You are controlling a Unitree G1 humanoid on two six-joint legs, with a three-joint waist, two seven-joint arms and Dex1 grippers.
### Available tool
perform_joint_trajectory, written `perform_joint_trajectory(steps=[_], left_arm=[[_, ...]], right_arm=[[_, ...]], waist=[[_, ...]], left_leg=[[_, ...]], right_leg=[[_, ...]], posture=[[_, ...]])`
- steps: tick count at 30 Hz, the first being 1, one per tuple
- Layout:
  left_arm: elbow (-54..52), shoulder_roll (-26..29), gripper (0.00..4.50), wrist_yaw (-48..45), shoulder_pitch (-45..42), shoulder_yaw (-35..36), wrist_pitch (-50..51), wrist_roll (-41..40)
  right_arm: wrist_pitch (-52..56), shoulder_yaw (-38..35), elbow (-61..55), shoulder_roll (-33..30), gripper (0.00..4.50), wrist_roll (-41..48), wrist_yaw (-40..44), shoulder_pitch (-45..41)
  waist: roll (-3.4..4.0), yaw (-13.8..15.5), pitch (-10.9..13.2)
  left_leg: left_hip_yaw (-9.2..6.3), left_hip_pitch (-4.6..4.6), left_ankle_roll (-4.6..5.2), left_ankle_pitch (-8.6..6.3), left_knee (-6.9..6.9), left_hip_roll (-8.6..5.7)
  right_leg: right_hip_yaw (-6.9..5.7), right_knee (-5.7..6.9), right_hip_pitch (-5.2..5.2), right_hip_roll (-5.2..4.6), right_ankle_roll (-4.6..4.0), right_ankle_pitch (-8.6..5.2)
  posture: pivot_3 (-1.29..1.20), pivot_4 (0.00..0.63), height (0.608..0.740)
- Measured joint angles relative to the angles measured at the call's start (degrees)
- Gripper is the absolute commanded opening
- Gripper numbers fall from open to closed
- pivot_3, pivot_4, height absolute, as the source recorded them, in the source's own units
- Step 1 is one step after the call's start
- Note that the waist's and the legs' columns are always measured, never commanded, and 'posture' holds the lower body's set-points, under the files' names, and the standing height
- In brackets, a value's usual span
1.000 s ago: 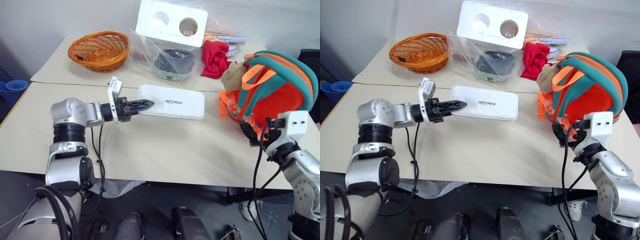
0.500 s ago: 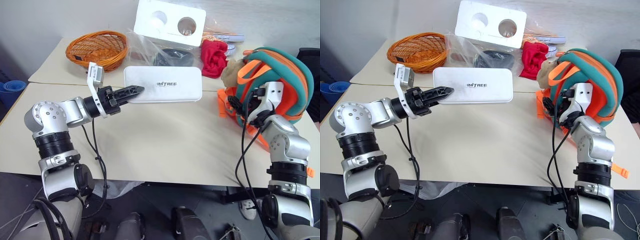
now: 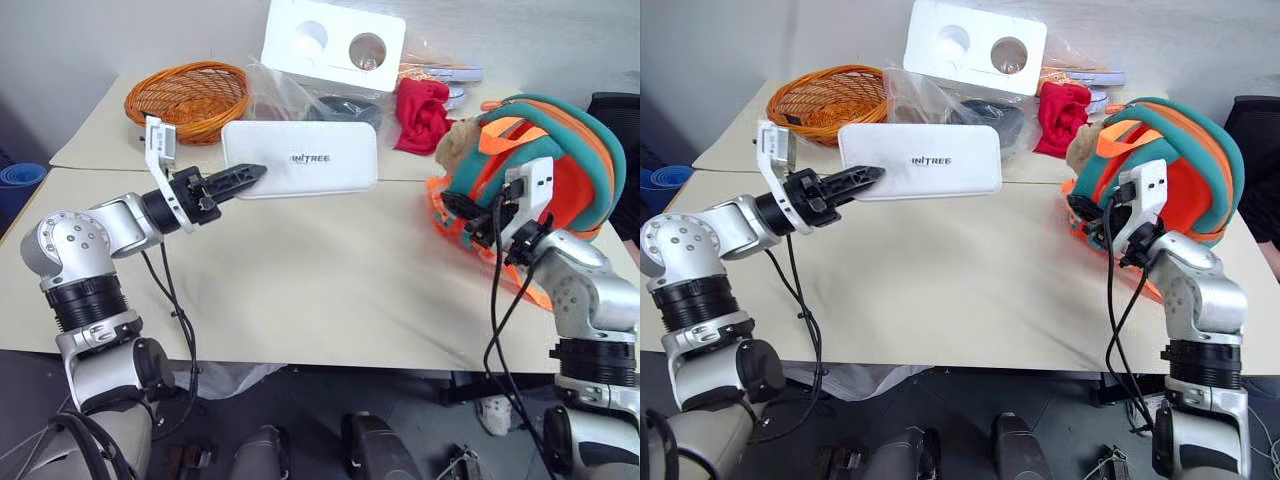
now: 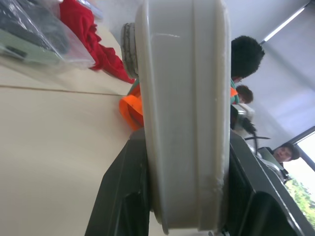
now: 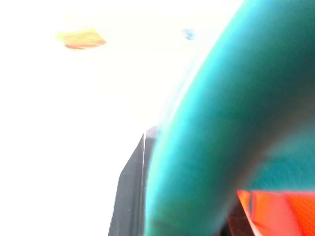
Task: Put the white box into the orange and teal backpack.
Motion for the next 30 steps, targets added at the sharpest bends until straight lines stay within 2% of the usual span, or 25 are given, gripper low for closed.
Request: perform_joint_trajectory(steps=[6,12,16,18,25,30], left_arm=[[1.59,1.96,1.39,-3.84,-0.59,-1.65,-7.43,-0.10],[-0.19,1.53,1.39,-6.10,-1.08,-1.72,-9.66,-5.06],[-7.30,1.45,1.39,-9.74,0.87,-2.50,-9.40,-10.84],[-8.91,1.29,1.39,-10.27,1.85,-4.05,-10.49,-11.07],[-10.94,0.97,1.39,-14.42,5.42,-17.75,-25.64,-0.74],[-8.32,1.10,1.39,-15.79,2.96,-18.23,-27.93,-0.28]], right_arm=[[11.61,-2.81,-17.23,-12.34,0.02,15.01,10.56,8.94],[19.52,-12.92,-26.48,-21.71,0.02,34.24,16.32,15.24],[21.27,-16.01,-26.04,-25.05,0.02,37.63,16.45,18.14],[21.69,-17.00,-25.47,-25.73,0.02,38.41,16.87,19.01],[21.51,-17.43,-23.12,-27.00,0.02,39.43,16.89,19.20],[21.67,-18.80,-23.48,-27.00,0.02,40.29,16.95,21.69]], waist=[[-0.08,0.54,0.06],[-0.21,1.17,0.14],[-0.24,1.36,0.16],[-0.24,1.42,0.16],[-0.24,1.49,0.16],[-0.24,1.56,0.16]], left_leg=[[-0.08,-0.08,0.06,-0.04,0.00,0.00],[-0.14,-0.11,0.17,-0.09,0.03,0.01],[-0.14,-0.13,0.18,-0.08,0.08,-0.02],[-0.16,-0.10,0.19,-0.07,0.10,-0.03],[-0.30,0.03,0.59,-0.30,0.09,-0.04],[-0.38,-0.07,0.64,-0.34,0.10,-0.04]], right_leg=[[0.01,-0.28,0.00,-0.02,0.00,0.00],[0.01,-0.29,0.01,-0.04,0.00,0.00],[0.02,-0.33,0.03,-0.11,0.00,0.00],[0.01,-0.33,0.09,-0.11,0.00,0.00],[-0.09,-0.59,0.38,-0.12,0.00,0.00],[-0.17,-0.70,0.37,-0.13,0.00,0.00]], posture=[[0.00,0.150,0.740],[0.00,0.150,0.740],[0.00,0.150,0.740],[0.00,0.150,0.740],[0.00,0.150,0.740],[0.00,0.150,0.740]])
